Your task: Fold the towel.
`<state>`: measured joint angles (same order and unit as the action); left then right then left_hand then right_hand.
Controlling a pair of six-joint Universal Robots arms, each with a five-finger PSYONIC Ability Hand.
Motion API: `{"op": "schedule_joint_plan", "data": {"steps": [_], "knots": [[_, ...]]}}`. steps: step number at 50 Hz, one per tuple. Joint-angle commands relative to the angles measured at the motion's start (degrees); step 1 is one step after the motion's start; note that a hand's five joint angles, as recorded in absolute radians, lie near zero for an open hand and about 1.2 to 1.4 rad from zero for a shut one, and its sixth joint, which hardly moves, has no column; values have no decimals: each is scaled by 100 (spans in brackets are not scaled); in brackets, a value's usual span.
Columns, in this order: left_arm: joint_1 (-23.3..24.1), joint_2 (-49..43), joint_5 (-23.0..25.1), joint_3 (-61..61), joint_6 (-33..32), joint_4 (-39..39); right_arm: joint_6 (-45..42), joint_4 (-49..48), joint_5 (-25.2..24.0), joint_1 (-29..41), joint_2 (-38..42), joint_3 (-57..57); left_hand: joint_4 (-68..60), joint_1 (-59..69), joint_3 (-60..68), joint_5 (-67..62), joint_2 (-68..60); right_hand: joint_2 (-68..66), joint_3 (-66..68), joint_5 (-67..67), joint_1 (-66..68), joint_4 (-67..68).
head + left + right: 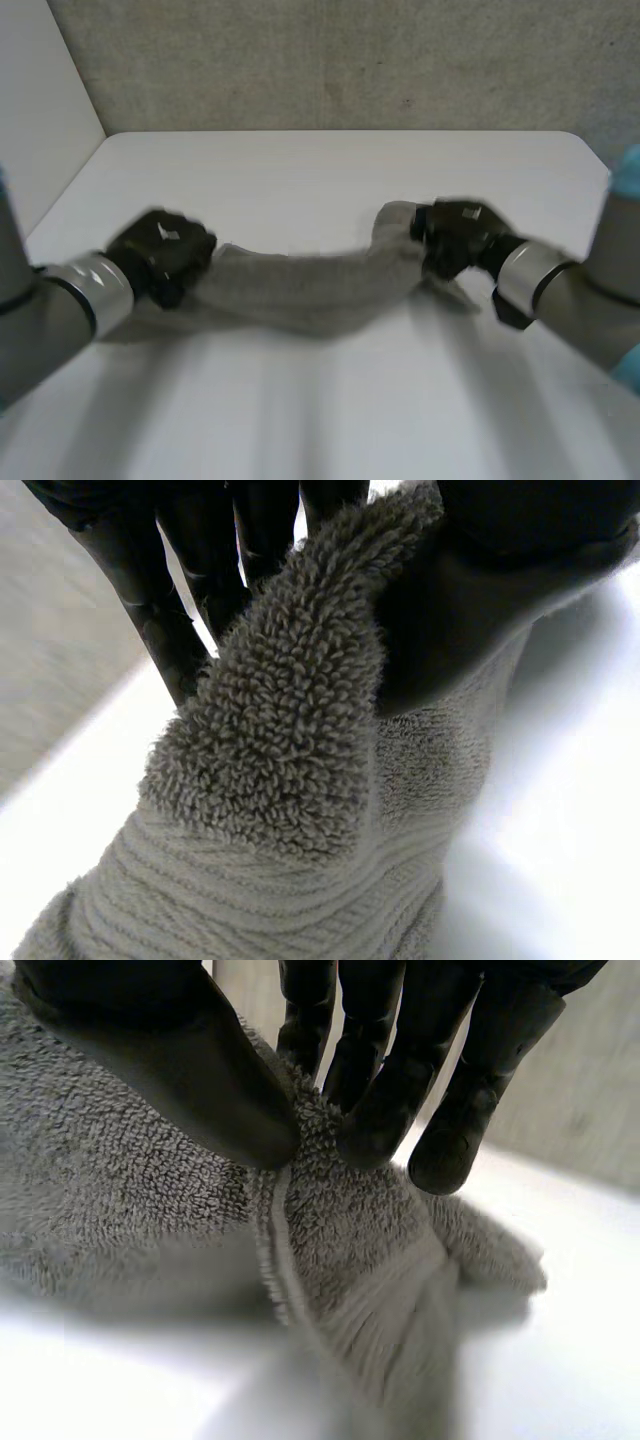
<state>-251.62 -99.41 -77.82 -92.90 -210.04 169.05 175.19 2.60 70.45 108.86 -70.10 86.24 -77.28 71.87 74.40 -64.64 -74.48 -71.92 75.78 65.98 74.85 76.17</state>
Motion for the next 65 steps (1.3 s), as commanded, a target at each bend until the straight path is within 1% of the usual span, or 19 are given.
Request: {"op": "schedule_joint_plan", "data": {"steps": [1, 4, 8, 14, 19, 22, 24, 28, 29, 30, 32, 34, 36, 38, 43, 52, 57, 60, 65], "knots": [[-71, 1091, 39, 430, 1070, 93, -160, 1652, -864, -339, -1311, -1133, -272, 813, 560, -536, -552, -808, 422, 402, 515, 383], [-106, 1416, 47, 589, 1510, 199, -580, 2242, -1243, -576, -1418, -1582, -272, 813, 560, -536, -552, -808, 422, 402, 515, 383], [-133, 1530, 56, 606, 1747, 453, -1180, 2711, -1289, -586, -1208, -1918, -272, 813, 560, -536, -552, -808, 422, 402, 515, 383], [-150, 968, 47, 527, 1721, 577, -2399, 3290, -596, -174, -112, -2462, -272, 813, 560, -536, -552, -808, 422, 402, 515, 383], [-124, -646, -14, 860, 1371, 603, -3226, 3335, 2, 143, 811, -2717, -272, 813, 560, -536, -552, -808, 422, 402, 515, 383], [-106, -992, -14, 1063, 1202, 621, -3552, 3274, 301, 354, 1374, -3138, -272, 813, 560, -536, -552, -808, 422, 402, 515, 383], [-28, -1570, -40, 1649, 974, 813, -3562, 3124, 417, 443, 1587, -3447, -272, 813, 560, -536, -552, -808, 422, 402, 515, 383], [61, -1810, -181, 2390, 974, 1157, -3230, 1776, 574, 653, 1624, -4272, -272, 813, 560, -536, -552, -808, 422, 402, 515, 383], [148, -1792, -381, 2738, 1008, 1383, -2898, 1057, 583, 697, 1335, -4317, -272, 813, 560, -536, -552, -808, 422, 402, 515, 383], [244, -1740, -705, 3055, 1070, 1673, -2894, 1050, 584, 698, 1333, -4318, -272, 813, 560, -536, -552, -808, 422, 402, 515, 383], [323, -1635, -1004, 3232, 1192, 1954, -2402, 311, 619, 698, 955, -4238, -272, 813, 560, -536, -552, -808, 422, 402, 515, 383], [377, -1441, -1324, 3340, 1360, 2308, -1283, -870, 610, 601, 342, -3837, -272, 813, 560, -536, -552, -808, 422, 402, 515, 383], [403, -1238, -1561, 3331, 1510, 2660, -816, -1171, 558, 505, 130, -3625, -272, 813, 560, -536, -552, -808, 422, 402, 515, 383], [386, -897, -1728, 3200, 1790, 3176, -495, -1280, 504, 381, 5, -3456, -272, 813, 560, -536, -552, -808, 422, 402, 515, 383], [386, -755, -1632, 2455, 1844, 3468, -416, -1209, 179, 311, 14, -2999, -272, 813, 560, -536, -552, -808, 422, 402, 515, 383], [342, -1018, -1018, 592, 1756, 3591, -1336, -499, -497, 311, 523, -1902, -272, 813, 560, -536, -552, -808, 422, 402, 515, 383], [315, -1265, -665, -334, 1466, 3864, -2086, -137, -524, 355, 884, -1277, -272, 813, 560, -536, -552, -808, 422, 402, 515, 383], [307, -1405, -577, -1035, 888, 4153, -2620, -23, -506, 381, 1147, -690, -272, 813, 560, -536, -552, -808, 422, 402, 515, 383], [307, -1449, -559, -1388, 290, 4172, -2771, -23, -471, 390, 1227, -372, -272, 813, 560, -536, -552, -808, 422, 402, 515, 383]]}}
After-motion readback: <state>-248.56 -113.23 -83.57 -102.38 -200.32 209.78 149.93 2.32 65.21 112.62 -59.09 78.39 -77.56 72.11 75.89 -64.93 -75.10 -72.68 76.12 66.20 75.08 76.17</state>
